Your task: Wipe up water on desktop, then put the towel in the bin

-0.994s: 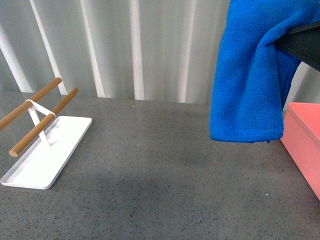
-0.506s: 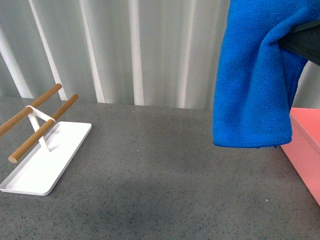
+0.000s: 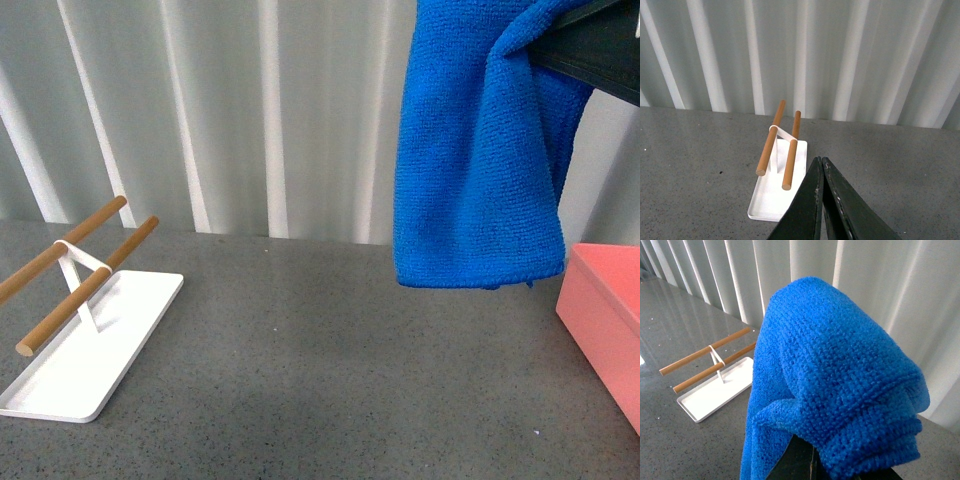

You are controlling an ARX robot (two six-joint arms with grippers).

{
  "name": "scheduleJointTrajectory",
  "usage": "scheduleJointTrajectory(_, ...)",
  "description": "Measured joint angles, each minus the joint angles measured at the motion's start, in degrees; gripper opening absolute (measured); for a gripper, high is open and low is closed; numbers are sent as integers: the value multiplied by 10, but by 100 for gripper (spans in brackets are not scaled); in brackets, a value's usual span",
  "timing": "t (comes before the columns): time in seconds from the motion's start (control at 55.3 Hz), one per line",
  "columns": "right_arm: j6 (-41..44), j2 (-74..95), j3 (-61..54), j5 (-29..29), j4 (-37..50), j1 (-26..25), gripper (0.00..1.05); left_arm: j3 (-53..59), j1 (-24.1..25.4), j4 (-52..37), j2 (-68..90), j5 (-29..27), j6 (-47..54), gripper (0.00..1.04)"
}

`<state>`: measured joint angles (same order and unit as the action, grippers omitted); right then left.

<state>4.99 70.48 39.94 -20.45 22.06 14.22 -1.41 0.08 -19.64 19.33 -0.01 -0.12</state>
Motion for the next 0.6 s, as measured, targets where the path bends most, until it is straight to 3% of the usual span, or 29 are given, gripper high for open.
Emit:
scheduleJointTrajectory(0.47, 4, 0, 2, 0, -7, 0, 3, 0, 0, 94, -93, 0, 0, 4)
scheduleJointTrajectory(0.597, 6, 0, 2, 0, -8, 1, 3, 0, 0, 190, -170, 0, 0, 4)
